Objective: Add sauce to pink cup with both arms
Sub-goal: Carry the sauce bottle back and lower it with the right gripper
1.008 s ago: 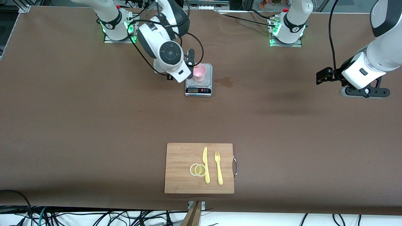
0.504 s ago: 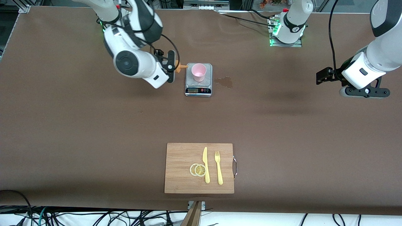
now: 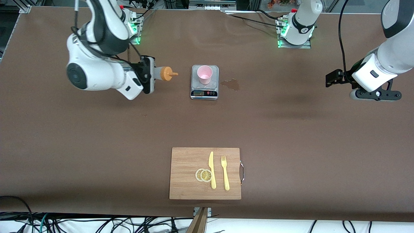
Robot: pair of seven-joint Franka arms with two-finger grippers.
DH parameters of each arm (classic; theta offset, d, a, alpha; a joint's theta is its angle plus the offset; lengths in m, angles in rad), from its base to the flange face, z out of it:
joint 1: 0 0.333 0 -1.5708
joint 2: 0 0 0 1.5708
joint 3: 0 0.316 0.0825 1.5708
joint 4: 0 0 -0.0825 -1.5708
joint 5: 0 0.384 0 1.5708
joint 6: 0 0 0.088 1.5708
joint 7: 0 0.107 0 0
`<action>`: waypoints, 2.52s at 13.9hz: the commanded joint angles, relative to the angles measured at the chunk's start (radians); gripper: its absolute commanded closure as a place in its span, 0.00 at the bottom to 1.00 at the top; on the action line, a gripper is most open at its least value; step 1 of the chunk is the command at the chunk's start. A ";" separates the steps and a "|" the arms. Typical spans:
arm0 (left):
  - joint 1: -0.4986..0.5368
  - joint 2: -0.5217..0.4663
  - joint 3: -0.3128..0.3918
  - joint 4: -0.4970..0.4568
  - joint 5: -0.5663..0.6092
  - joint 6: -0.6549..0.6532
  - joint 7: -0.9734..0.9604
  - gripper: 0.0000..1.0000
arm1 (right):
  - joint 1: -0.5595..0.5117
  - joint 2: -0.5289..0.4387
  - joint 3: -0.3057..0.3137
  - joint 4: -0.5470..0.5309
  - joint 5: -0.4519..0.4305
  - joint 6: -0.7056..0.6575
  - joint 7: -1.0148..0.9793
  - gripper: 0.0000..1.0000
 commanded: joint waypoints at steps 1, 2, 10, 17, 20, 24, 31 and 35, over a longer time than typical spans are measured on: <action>0.002 0.009 0.001 0.027 -0.020 -0.021 0.019 0.00 | -0.107 -0.052 0.012 -0.039 0.089 -0.064 -0.086 0.96; 0.002 0.009 0.001 0.027 -0.022 -0.021 0.019 0.00 | -0.144 -0.052 0.012 -0.039 0.112 -0.078 -0.118 0.96; 0.002 0.009 0.001 0.027 -0.020 -0.021 0.018 0.00 | -0.395 0.022 0.010 -0.036 0.328 -0.264 -0.486 0.96; 0.002 0.009 0.001 0.027 -0.020 -0.021 0.018 0.00 | -0.581 0.365 0.004 0.027 0.351 -0.391 -1.119 0.96; 0.002 0.009 0.001 0.027 -0.022 -0.021 0.018 0.00 | -0.636 0.526 0.002 0.099 0.335 -0.408 -1.291 0.96; 0.002 0.009 0.001 0.027 -0.020 -0.021 0.018 0.00 | -0.649 0.655 0.002 0.136 0.351 -0.424 -1.417 0.95; 0.002 0.009 0.001 0.027 -0.022 -0.021 0.018 0.00 | -0.643 0.749 -0.017 0.214 0.350 -0.413 -1.471 0.78; 0.001 0.009 0.001 0.027 -0.020 -0.021 0.018 0.00 | -0.644 0.800 -0.027 0.254 0.351 -0.408 -1.470 0.00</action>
